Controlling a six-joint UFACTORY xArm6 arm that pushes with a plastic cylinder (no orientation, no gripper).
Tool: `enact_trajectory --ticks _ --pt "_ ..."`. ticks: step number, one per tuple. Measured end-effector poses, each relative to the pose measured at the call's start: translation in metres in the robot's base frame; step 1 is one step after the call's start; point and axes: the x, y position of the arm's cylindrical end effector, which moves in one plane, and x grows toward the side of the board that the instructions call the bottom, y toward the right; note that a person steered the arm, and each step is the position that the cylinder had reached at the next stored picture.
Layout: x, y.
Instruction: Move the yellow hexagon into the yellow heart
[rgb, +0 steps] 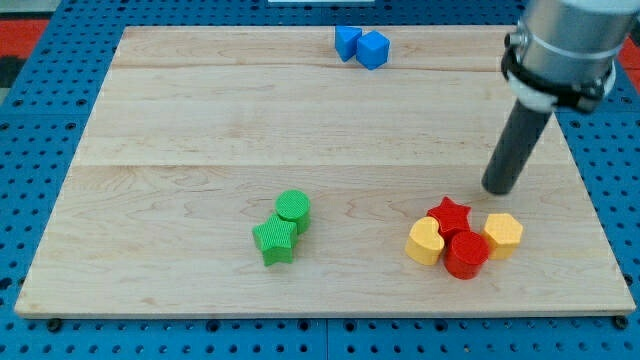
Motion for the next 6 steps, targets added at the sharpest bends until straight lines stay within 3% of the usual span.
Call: enact_trajectory --ticks 2,6 --pt "0.016 0.047" --pt "0.073 -0.045"
